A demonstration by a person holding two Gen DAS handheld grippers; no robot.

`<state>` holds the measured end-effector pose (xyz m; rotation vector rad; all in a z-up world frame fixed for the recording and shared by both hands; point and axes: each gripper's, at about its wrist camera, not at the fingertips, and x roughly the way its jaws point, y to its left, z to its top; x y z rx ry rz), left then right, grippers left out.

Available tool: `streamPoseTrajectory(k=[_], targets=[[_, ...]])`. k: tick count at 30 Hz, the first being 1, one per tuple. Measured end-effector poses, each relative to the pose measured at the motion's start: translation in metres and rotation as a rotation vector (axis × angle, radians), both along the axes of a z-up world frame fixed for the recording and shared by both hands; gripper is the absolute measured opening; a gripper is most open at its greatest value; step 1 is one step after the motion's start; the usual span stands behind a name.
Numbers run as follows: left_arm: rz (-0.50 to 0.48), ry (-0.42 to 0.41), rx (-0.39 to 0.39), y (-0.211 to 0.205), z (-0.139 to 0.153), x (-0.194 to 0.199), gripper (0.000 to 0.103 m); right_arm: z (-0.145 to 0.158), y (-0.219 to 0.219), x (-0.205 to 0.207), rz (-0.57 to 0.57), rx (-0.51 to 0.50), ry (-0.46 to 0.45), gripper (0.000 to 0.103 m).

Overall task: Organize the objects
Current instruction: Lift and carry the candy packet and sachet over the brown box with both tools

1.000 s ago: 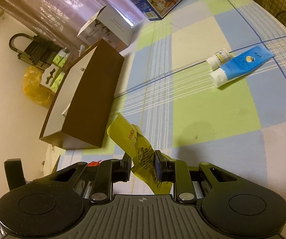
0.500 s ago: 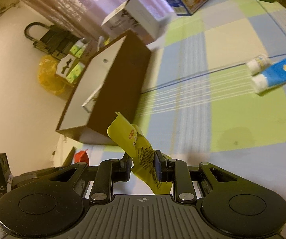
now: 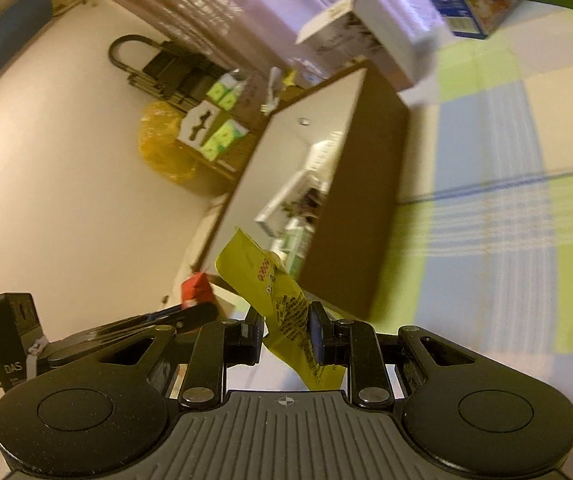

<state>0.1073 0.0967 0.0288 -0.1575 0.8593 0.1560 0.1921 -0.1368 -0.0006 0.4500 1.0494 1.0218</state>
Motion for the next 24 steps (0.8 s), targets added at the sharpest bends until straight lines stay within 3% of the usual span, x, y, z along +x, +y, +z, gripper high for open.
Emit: streamPoseTrajectory(k=[11,24], targets=[[0.029,-0.054,0.05,0.04,0.014,0.041,0.024,0.014,0.067,0.036,-0.027,0.029,-0.037,0.02],[0.018,-0.011,0.081,0.083,-0.003,0.123,0.024,0.002,0.129,0.103,-0.135,-0.05,-0.058,0.02]])
